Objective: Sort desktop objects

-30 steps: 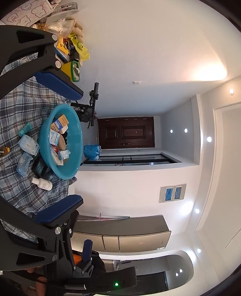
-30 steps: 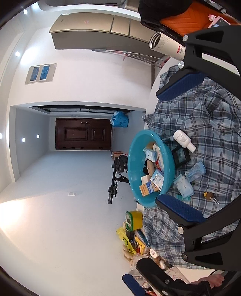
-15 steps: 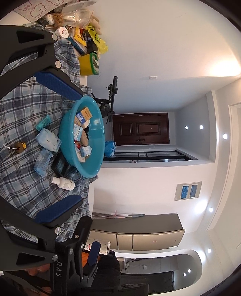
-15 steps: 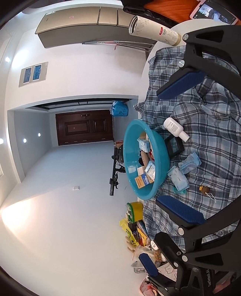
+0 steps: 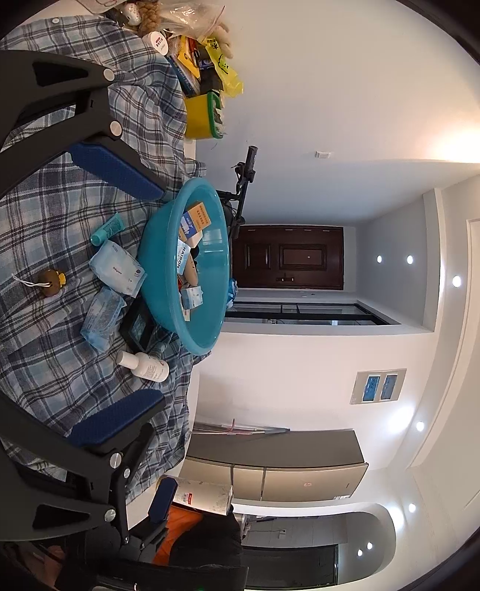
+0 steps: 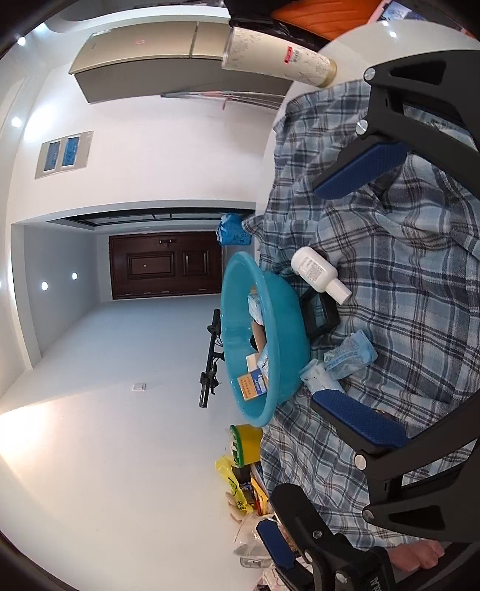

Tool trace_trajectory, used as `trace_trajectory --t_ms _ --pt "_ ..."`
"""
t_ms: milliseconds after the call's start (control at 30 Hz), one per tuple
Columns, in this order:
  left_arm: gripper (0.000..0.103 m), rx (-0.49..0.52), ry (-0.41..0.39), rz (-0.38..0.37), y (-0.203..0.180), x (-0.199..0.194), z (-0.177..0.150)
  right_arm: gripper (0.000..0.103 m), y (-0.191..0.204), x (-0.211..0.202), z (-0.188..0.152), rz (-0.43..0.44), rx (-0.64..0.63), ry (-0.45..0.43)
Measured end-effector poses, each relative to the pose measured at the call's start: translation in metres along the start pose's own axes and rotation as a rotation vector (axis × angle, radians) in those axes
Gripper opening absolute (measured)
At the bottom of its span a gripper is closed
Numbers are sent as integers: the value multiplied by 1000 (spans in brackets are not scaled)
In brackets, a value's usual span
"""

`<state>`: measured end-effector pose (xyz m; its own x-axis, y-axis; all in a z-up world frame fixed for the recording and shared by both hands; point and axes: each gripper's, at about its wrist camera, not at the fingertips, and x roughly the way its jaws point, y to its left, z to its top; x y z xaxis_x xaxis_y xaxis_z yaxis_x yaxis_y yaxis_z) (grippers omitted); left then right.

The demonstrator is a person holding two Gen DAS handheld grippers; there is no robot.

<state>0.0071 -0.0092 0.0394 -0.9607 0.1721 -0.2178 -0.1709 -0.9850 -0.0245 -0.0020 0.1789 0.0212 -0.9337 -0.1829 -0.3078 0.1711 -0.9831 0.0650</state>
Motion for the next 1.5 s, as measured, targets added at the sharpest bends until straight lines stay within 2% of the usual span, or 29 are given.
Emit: trace_trajectory --t_ms 167,300,400,533,667,1100,1500 --pt "103 20 -42 55 3 5 -13 103 5 3 -13 -3 -45 -46" --pt "103 7 -59 45 4 7 -18 103 10 8 -17 11 -82 -23" --pt "103 15 -99 110 4 5 -28 103 10 11 -17 17 -80 -10" --pt "103 -3 -75 110 8 10 -31 103 4 14 -17 23 -52 5" --pt "103 -4 -10 109 8 24 -32 103 0 14 -17 17 -26 7" --pt "103 -5 47 158 9 35 -34 103 -2 16 -17 25 -11 18" --pt "103 1 50 165 9 36 -34 103 -4 15 -18 32 -4 25"
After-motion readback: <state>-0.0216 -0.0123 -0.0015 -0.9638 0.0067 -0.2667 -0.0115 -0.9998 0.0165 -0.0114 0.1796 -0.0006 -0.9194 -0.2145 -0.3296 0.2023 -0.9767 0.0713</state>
